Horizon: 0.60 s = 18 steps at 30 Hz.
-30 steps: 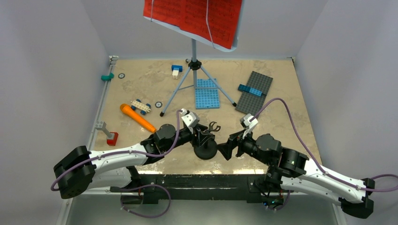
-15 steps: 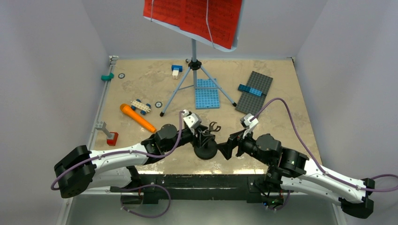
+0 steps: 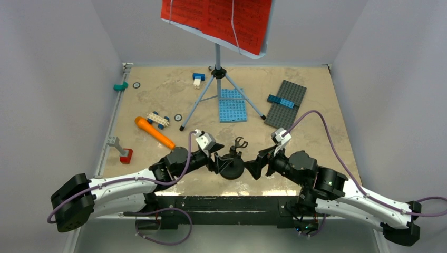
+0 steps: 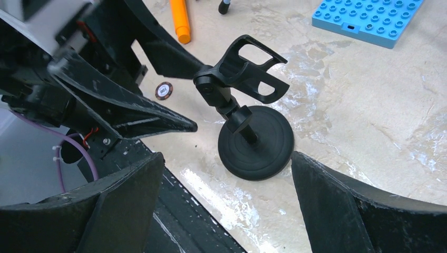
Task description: Pack up the instrument practice props
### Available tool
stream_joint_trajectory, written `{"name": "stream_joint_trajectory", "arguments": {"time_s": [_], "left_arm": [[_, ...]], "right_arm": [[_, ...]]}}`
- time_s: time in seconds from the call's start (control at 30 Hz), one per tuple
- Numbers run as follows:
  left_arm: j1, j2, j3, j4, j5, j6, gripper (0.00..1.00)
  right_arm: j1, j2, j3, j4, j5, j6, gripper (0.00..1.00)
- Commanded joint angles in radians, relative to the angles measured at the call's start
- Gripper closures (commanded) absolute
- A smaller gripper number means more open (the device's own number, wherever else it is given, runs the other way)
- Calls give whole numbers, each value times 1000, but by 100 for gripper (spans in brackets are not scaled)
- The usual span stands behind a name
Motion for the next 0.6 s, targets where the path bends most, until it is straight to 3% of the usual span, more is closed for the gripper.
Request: {"name": "stream_joint_trajectory", "arguments": {"time_s": [0.0,0.33,0.57], "left_arm": [[-6,27,-45,51,21,-11,30],[-11,259,35,204,67,32,32],[-46,378,48,355,-4,69,46]], "right_arm": [[-2,-8,13,7,33,-10,5],[-3,2,37,-14,33,-19,5],[-2,-20,45,-52,49,-23,5]]}}
